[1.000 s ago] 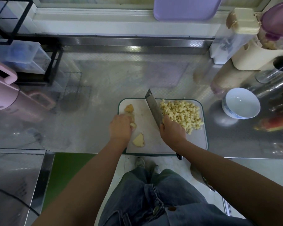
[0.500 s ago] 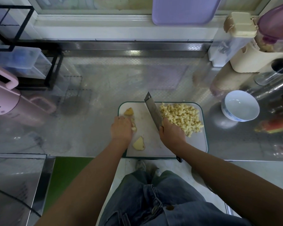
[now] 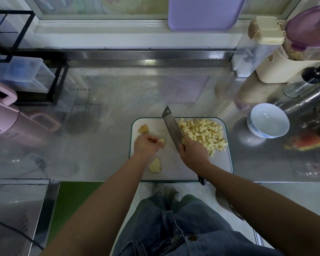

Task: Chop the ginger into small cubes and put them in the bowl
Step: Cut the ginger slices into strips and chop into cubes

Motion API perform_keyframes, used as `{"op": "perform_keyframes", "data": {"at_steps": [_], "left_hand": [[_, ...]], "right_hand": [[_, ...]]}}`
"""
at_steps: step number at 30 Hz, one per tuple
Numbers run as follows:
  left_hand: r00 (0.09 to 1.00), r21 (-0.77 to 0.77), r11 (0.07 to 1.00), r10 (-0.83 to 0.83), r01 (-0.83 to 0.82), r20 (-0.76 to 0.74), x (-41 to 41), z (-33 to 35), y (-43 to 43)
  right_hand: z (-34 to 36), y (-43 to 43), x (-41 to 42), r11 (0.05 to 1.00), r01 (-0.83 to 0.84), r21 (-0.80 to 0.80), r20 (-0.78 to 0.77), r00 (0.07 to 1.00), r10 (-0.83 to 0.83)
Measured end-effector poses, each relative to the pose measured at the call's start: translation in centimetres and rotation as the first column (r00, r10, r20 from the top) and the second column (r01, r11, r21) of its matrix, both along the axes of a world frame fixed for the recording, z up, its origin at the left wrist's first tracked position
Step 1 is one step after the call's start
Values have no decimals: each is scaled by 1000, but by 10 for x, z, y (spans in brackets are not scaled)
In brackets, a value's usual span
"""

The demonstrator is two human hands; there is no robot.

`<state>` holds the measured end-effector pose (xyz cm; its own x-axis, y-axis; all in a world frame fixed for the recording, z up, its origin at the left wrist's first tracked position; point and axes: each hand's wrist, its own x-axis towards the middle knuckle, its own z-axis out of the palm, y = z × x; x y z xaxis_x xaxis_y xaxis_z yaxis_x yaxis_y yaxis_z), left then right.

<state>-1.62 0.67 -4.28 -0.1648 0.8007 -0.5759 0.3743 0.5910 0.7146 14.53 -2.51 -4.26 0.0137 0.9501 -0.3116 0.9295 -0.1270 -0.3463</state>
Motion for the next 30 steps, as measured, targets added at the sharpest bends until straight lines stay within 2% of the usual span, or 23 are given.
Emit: {"op": "perform_keyframes", "data": {"at_steps": [2,4,8,11,18,26,30], "left_hand": [[993,-30,999,47,-44,111,12,-3,1],[990,-45,997,60,-55,128,19,-10,2],[990,30,998,-43,48,-132,19,-15,-1],[964,53,988,-132,147,-231,17,-11,-7],[932,-8,981,-187,195,-311,23,-3,-15],[938,-69,986,-166,152,-303,25,-4,-14],[940,-60,984,-178,168,-291,25,-4,-13]], "right_hand": [[3,-2,5,1000,12,22,-26,1000,-11],[7,-4,10,999,39,26,-63,997,-38],[9,-10,14,999,46,2,-97,994,-46],[8,-13,9,999,25,-23,-117,993,-27],[8,-12,4,1000,-9,-16,-112,994,7],[11,-18,6,997,-78,7,-80,994,78],[6,-24,2,998,-64,-7,-90,994,63]]}}
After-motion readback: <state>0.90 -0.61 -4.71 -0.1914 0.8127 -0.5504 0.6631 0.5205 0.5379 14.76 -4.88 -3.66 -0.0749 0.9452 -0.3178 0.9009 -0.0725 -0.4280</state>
